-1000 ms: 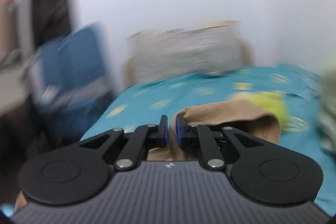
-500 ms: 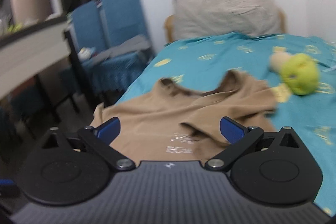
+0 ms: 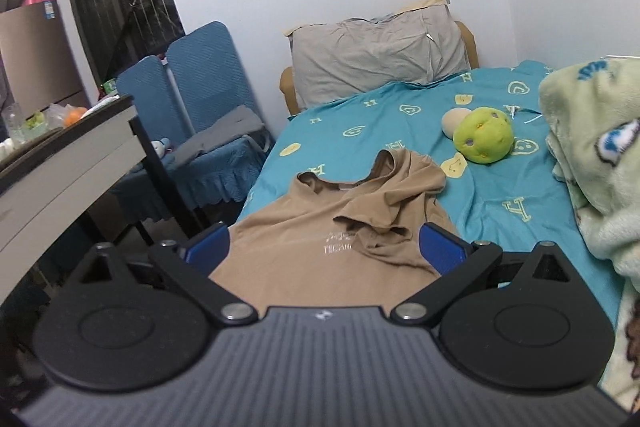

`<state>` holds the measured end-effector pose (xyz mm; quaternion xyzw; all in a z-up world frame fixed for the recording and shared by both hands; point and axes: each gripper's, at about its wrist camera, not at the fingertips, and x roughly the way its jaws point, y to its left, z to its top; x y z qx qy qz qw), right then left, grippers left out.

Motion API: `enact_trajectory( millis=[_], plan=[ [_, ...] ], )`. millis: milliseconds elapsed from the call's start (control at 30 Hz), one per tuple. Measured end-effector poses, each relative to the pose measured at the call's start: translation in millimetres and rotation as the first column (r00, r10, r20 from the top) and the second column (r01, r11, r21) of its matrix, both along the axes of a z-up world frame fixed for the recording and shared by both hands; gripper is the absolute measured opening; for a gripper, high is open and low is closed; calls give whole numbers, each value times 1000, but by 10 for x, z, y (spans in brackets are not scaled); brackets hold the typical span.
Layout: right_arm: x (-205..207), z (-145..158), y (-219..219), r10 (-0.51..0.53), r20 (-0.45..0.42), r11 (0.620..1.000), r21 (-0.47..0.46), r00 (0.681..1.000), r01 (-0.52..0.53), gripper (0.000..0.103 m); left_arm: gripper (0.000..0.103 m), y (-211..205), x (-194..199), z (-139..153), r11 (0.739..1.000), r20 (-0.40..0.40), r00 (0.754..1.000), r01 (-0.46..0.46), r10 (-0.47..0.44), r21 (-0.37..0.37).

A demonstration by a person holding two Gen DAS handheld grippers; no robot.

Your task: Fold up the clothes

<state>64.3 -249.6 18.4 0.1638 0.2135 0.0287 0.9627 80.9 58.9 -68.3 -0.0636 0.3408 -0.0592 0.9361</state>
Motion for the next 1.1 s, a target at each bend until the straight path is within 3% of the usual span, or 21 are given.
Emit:
enact_trajectory(
  millis=[267, 400, 533, 633, 733, 900, 967, 1033, 1067, 1100],
  plan=[
    [-55, 37, -285, -6, 18, 1000, -9, 1000, 7, 103, 70, -383, 288, -25, 992, 7, 995, 99, -100, 80],
    [-15, 49, -706, -85, 48, 996, 11, 995, 85, 103, 71, -726, 734, -61, 986, 28, 989, 144, -147, 83],
    [93, -113, -1213, -238, 1, 970, 49, 971, 237, 103, 71, -1178, 1313, -215, 979, 28, 980, 195, -197, 52],
    [236, -300, -1438, -268, -57, 955, 116, 962, 273, 103, 70, -1560, 1732, -404, 969, 38, 970, 239, -242, 62],
    [377, -429, -1507, -263, -77, 954, 126, 962, 272, 102, 70, -1903, 2108, -611, 956, 30, 958, 282, -285, 78],
    [643, -656, -1573, -269, -127, 954, 98, 955, 282, 103, 70, -2061, 2636, -887, 977, -36, 978, 200, -203, -72],
    [741, -752, -1608, -267, -161, 950, 123, 950, 288, 102, 61, -2034, 2786, -965, 981, -64, 985, 153, -162, -117],
    [800, -798, -1616, -262, -178, 945, 149, 948, 290, 102, 13, -2007, 2936, -1016, 987, -115, 985, 114, -127, -113],
    [803, -798, -1601, -256, -177, 947, 153, 950, 284, 102, 6, -1965, 2998, -1018, 988, -135, 984, 103, -118, -113],
    [804, -797, -1586, -250, -176, 948, 155, 952, 278, 102, 6, -1909, 3049, -984, 988, -134, 984, 100, -115, -116]
  ],
)
